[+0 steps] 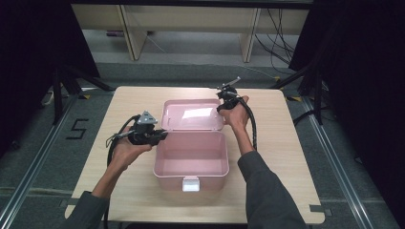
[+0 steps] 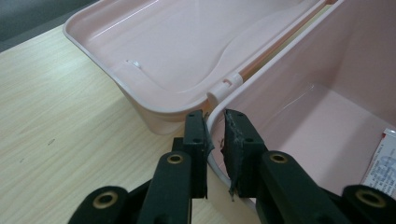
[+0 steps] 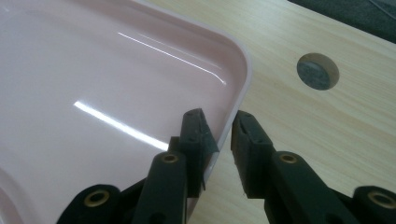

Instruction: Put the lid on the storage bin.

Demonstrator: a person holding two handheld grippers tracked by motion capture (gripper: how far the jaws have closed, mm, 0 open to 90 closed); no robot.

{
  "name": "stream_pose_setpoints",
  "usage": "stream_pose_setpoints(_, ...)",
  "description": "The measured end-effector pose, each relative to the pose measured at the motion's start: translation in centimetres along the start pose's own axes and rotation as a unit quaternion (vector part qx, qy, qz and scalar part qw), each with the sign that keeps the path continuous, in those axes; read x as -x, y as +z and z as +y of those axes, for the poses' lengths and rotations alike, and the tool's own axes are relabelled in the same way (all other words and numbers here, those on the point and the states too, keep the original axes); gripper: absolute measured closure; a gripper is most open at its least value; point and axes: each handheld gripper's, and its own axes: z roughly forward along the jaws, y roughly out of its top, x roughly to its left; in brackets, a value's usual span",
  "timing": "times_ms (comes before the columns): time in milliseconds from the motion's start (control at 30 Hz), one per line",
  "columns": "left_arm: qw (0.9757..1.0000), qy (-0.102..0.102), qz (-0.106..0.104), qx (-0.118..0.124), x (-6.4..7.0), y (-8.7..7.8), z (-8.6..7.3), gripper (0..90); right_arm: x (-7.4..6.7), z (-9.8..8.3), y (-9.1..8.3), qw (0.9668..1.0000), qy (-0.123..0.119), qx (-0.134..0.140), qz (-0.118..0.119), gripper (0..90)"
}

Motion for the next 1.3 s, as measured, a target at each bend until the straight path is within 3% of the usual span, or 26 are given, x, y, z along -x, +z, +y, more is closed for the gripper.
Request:
stream_pose_setpoints(133, 1.0, -0.003, -0.004, 0.0, 0.1, 0.1, 0.0, 78.9, 0.0, 0.1, -0.2, 0.9999, 0.004, 0.013, -0.006, 76.4)
stream_pose_setpoints(200, 1.0, -0.002, -0.005, 0.0, 0.0, 0.0, 0.0, 78.9, 0.0, 0.1, -0.4, 0.9997, -0.009, 0.02, -0.009, 76.6)
stream_pose_setpoints(267, 0.9999, -0.009, -0.006, 0.003, 0.0, 0.1, 0.0, 78.9, 0.0, 0.2, -0.6, 0.9997, 0.0, 0.025, -0.009, 76.8)
stream_pose_setpoints(600, 1.0, -0.005, -0.007, 0.0, 0.0, 0.0, 0.0, 78.9, 0.1, 0.3, -2.5, 0.9984, 0.001, 0.057, 0.004, 78.1)
stream_pose_setpoints(733, 1.0, -0.006, -0.007, 0.002, -0.1, 0.1, 0.0, 79.0, 0.2, 0.3, -3.2, 0.9965, 0.002, 0.083, 0.007, 79.2)
stream_pose_setpoints(1133, 0.9999, -0.008, -0.006, 0.005, -0.1, 0.1, -0.1, 79.0, -0.1, 0.2, -5.2, 0.993, 0.002, 0.116, 0.022, 81.1)
stream_pose_setpoints(1233, 0.9999, -0.014, -0.006, 0.0, 0.0, 0.0, -0.1, 79.0, -0.3, 0.0, -5.7, 0.992, -0.012, 0.125, 0.013, 81.1)
stream_pose_setpoints(1300, 0.9999, -0.014, -0.005, 0.0, 0.0, 0.0, -0.1, 79.0, -0.3, 0.0, -6.1, 0.9915, -0.008, 0.129, 0.017, 81.5)
